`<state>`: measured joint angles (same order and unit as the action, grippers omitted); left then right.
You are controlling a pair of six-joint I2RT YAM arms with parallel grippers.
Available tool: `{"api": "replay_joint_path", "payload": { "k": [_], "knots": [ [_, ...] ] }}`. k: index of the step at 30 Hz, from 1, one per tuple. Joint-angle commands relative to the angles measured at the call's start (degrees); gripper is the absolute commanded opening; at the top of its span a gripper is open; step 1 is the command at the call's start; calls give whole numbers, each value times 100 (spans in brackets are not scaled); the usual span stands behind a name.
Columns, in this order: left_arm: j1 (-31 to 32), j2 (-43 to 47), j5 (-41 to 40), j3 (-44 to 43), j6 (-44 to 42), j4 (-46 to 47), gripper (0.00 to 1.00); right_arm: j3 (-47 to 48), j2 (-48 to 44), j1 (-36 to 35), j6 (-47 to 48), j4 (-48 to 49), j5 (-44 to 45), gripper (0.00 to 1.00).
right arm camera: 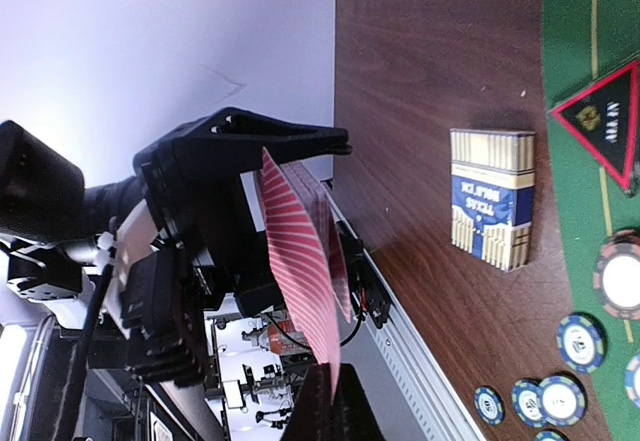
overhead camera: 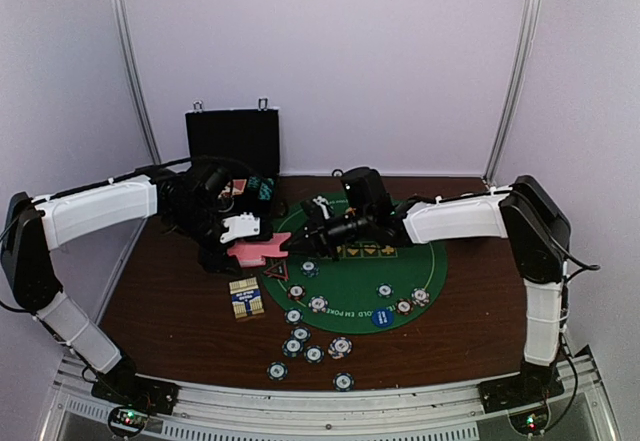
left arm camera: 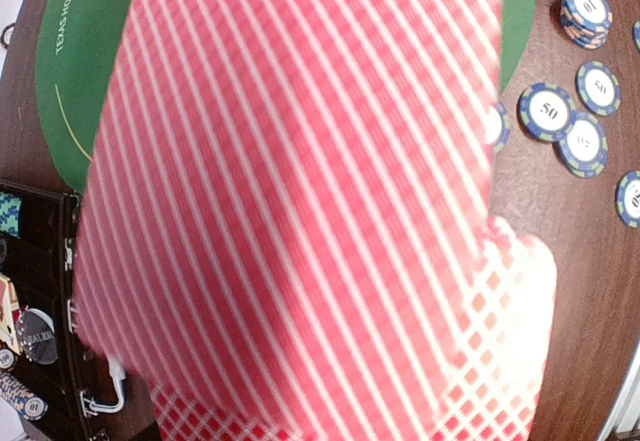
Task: Distribute texas hold em gaming equipment
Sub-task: Pick up the poker card from the face-down deck piles, then distribute the poker card in the dealer area.
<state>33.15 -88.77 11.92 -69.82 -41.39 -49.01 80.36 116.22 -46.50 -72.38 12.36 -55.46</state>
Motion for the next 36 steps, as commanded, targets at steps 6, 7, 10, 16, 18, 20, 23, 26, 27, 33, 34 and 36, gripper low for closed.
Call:
{"api": "replay_joint_path", "payload": {
  "k": [6,7,10,16,18,20,23,26,27,33,34,36],
  "knots": [
    [-320,255,-64,64,97,-19,31,10,-320,654,639,-693,-71,0],
    [-324,291,-71,98,96,-26,31,118,-241,684,695,-776,-77,0],
    [-320,362,-59,118,80,-81,29,626,136,710,1052,-1317,-76,0],
    [-318,388,60,39,87,-250,28,1849,1108,713,1315,-1888,-40,0],
    [-318,420,82,47,89,-259,28,2276,1465,712,1408,-2103,2,0],
    [-318,449,90,61,76,-260,28,2649,1835,713,1477,-2234,53,0],
    [-318,481,94,103,44,-290,28,3202,2285,712,1666,-2596,199,0],
    [-318,492,114,111,35,-310,28,3743,2674,704,1903,-3006,344,0],
    [-318,488,115,109,41,-313,28,3926,2778,708,1995,-3144,396,0],
    [-318,530,159,98,63,-305,28,4567,3010,708,2638,-4072,740,39],
    [-318,534,165,101,53,-310,28,4594,2950,712,2792,-4227,832,46],
    [-322,538,181,103,48,-309,28,4610,2797,717,3073,-4535,1011,53]
  ]
}}
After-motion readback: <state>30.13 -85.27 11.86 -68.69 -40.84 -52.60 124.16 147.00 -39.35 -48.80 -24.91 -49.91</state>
